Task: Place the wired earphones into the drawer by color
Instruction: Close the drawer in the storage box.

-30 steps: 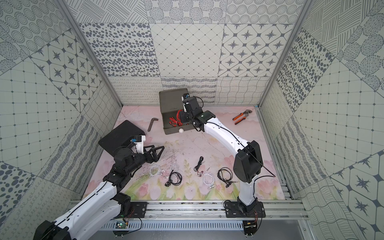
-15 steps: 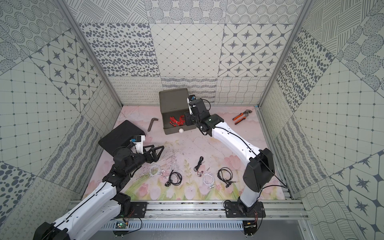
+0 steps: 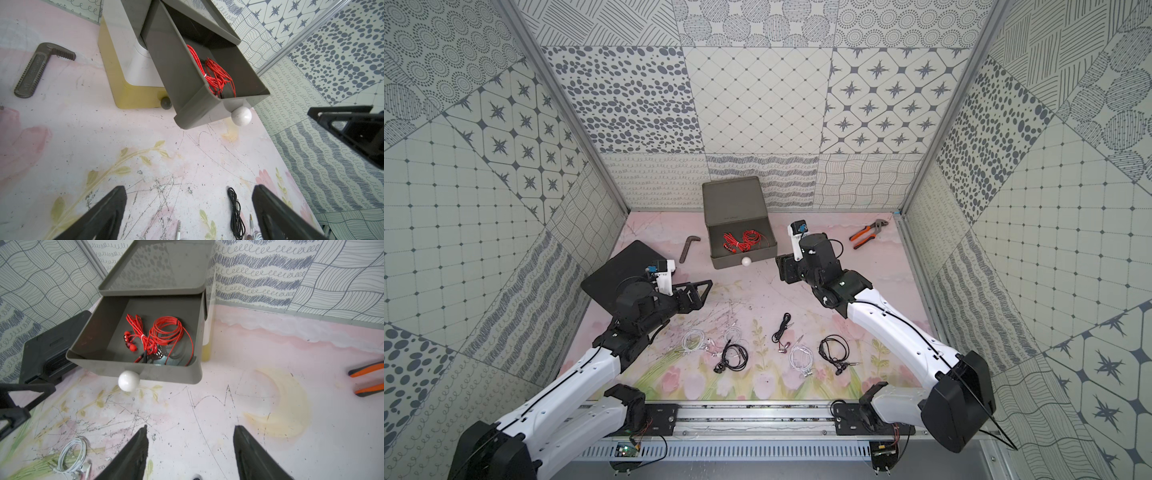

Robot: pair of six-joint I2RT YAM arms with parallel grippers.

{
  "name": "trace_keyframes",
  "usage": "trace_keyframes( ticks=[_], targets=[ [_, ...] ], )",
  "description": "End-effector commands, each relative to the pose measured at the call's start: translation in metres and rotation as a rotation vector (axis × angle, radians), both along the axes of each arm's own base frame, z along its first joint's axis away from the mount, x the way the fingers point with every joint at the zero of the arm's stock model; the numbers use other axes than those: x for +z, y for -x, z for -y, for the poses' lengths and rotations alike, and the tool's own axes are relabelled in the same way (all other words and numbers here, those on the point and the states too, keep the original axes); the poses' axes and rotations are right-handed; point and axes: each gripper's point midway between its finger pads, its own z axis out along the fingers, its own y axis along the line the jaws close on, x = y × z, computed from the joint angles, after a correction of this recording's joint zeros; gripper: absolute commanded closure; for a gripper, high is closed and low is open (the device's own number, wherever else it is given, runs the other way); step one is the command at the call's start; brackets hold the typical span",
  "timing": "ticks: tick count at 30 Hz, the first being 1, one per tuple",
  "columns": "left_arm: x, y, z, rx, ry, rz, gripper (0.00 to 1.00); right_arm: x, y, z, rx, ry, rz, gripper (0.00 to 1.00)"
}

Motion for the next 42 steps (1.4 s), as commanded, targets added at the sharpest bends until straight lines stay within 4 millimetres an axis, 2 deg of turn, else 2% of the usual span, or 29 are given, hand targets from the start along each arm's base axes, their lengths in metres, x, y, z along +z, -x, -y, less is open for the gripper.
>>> trace_keyframes(
  ticks=[1, 7, 15, 17, 18, 28, 42],
  targets=[
    [0.01, -0.017, 0.001, 0.035, 0.001, 0.007, 0.01, 0.018, 0.0, 0.004, 0.006, -0.053, 0.154, 0.27],
    [0.012, -0.034, 0.006, 0.047, -0.04, 0.008, 0.01, 0.002, 0.01, 0.013, 0.009, -0.077, 0.26, 0.2],
    [0.005, -0.056, 0.018, 0.07, -0.133, 0.004, 0.01, -0.017, 0.018, 0.013, 0.05, -0.082, 0.321, 0.14],
    [0.003, -0.062, 0.022, 0.077, -0.157, 0.006, 0.01, -0.013, 0.019, 0.012, 0.052, -0.099, 0.337, 0.13],
    [0.003, -0.065, 0.022, 0.087, -0.167, 0.006, 0.01, -0.023, 0.021, 0.014, 0.05, -0.095, 0.321, 0.13],
    [-0.001, -0.085, 0.018, 0.173, -0.166, 0.022, 0.01, -0.027, 0.024, 0.012, 0.056, -0.12, 0.3, 0.14],
    [0.016, -0.107, 0.02, 0.205, -0.174, 0.083, 0.01, -0.03, 0.024, 0.012, 0.058, -0.119, 0.293, 0.14]
  ],
)
